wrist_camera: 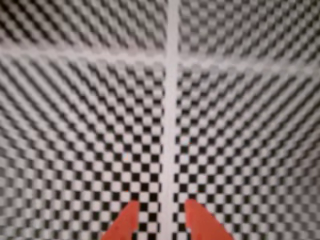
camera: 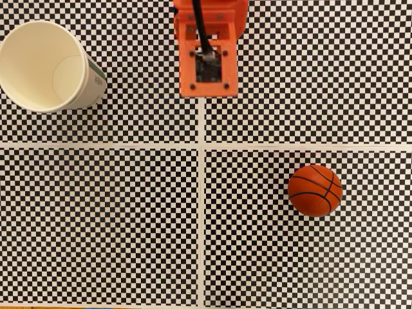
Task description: Grasp basketball and place into cup.
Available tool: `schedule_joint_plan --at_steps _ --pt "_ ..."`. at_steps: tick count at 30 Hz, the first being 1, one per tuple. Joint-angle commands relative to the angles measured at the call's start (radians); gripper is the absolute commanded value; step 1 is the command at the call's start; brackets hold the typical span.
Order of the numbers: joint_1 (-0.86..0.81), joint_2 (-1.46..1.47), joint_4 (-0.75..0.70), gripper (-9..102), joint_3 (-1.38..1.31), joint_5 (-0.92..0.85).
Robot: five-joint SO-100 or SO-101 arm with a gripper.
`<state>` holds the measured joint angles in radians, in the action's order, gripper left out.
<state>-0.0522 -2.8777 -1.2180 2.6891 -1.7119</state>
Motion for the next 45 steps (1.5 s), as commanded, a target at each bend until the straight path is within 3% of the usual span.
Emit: schedule_joint_plan --at_steps 1,3,6,15,28,45 --pt "0.049 0.219 -0.077 6 -0.385 0.057" --pt "0.1 0.365 -0.127 9 -0.555 0.1" --pt "0.192 0.546 -0.166 21 -0.755 0.169" --pt "0.373 0.887 -0.156 38 -1.055 0.357" --pt "0.522 1.266 -0.175 60 -1.368 0.348" --pt "0.565 1.769 -0.236 65 -1.878 0.439"
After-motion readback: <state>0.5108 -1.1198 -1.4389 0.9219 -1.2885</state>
